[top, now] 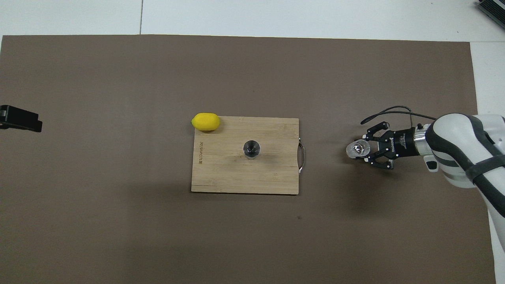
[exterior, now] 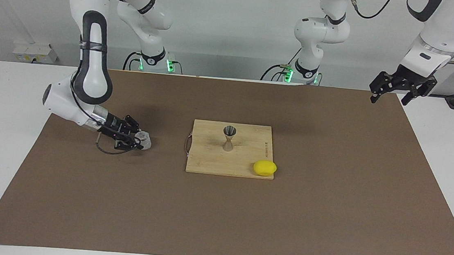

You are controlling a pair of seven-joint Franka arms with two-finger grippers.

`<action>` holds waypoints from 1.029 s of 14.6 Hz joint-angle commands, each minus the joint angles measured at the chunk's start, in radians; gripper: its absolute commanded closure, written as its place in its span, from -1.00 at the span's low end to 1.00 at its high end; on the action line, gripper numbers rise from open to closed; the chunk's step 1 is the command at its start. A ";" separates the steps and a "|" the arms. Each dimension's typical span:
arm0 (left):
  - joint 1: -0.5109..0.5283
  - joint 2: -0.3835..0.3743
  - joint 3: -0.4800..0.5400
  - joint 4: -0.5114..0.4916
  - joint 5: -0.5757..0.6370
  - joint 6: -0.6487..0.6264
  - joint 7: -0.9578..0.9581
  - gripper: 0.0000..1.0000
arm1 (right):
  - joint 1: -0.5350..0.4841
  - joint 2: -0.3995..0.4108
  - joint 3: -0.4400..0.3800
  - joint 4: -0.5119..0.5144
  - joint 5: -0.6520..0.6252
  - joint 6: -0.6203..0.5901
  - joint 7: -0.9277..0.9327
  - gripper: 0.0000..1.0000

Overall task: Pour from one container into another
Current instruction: 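Lower the clear glass onto the table and open the right gripper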

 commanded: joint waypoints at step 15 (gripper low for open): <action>0.011 -0.017 -0.009 -0.014 0.010 0.005 -0.010 -1.00 | -0.020 -0.207 0.007 -0.102 -0.064 0.053 -0.139 -0.98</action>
